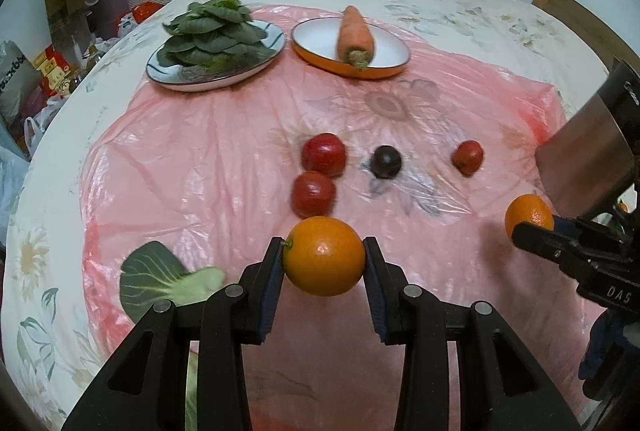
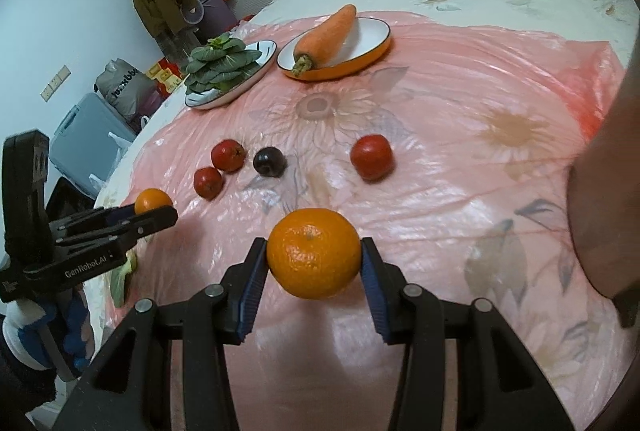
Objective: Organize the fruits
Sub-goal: 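Carry the tangerine with the left tool while the right tool carries its tangerine over the green tray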
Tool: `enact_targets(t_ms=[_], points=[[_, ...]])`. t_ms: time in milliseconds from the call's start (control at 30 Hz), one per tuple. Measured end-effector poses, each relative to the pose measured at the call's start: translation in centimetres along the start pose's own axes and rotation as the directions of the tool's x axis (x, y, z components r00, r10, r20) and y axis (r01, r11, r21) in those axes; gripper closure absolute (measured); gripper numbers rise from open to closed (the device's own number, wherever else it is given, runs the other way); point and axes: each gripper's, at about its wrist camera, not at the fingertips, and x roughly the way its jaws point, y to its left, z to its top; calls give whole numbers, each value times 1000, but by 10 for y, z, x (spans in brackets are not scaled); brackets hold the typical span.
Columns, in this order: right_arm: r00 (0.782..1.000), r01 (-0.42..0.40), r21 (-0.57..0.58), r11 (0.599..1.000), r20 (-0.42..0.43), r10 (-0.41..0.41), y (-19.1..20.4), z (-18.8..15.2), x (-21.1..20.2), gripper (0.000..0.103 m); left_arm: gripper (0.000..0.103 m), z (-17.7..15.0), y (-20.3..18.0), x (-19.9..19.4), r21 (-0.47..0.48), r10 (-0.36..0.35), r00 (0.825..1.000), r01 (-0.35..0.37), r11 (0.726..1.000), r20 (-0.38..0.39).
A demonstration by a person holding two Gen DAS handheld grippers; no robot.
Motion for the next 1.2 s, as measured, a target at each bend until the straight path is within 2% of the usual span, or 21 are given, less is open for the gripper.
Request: enact_targets(t_ms=[367, 1200], points=[[1000, 28, 28, 999, -11, -28, -15, -26, -28, 47, 70, -15, -51, -8, 60, -45, 999, 47, 997, -24], [997, 59, 94, 994, -46, -55, -45, -79, -75, 47, 70, -33, -135, -13, 164, -93, 993, 104, 981, -73]])
